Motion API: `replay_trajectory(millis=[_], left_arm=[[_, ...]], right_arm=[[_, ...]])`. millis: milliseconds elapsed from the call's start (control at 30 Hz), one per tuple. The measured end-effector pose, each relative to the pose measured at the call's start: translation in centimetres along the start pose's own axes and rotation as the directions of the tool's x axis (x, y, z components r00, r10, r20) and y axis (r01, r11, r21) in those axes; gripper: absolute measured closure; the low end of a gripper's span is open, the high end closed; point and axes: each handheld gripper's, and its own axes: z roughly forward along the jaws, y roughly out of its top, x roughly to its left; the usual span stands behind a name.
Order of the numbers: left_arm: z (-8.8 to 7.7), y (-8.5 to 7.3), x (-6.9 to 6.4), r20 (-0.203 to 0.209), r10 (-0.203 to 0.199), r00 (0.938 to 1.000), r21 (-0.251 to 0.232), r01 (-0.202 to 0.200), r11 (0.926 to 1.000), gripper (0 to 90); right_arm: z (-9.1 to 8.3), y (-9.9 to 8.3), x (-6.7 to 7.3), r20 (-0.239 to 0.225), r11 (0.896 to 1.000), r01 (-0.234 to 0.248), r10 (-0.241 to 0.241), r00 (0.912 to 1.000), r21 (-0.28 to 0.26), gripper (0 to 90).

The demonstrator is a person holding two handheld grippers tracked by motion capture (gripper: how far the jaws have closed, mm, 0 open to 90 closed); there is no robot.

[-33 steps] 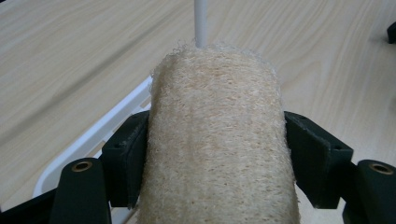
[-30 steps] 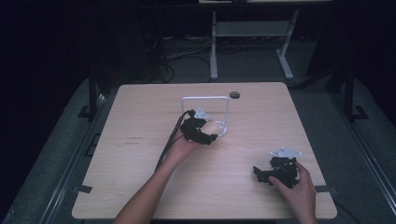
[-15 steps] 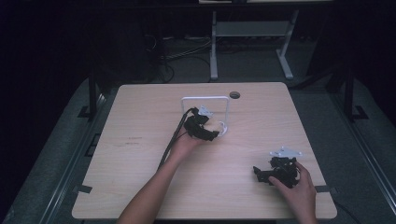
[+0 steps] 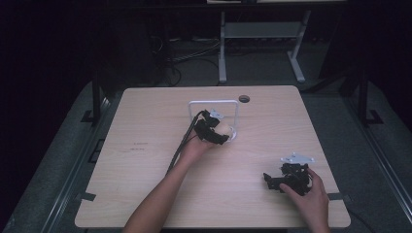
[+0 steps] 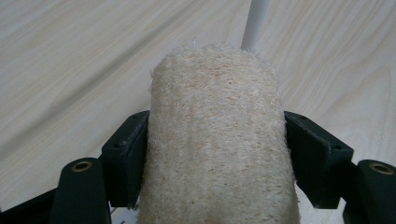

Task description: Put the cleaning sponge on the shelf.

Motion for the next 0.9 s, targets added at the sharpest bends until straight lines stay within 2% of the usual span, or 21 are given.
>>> replay_trajectory(millis=[567,900], left_arm=[[0.7,-0.08,0.35,0.005,-0.007,1.0,0.013,0.007,0.9999,26.9],[-0.07,0.2,0.23,-0.005,-0.012,0.9999,-0.017,0.012,0.9998,23.4]], right_arm=[[0.0,0.0,0.0,0.0,1.0,0.0,0.0,1.0,0.0,0.7],[0.0,0.0,0.0,0.0,1.0,0.0,0.0,1.0,0.0,0.7]])
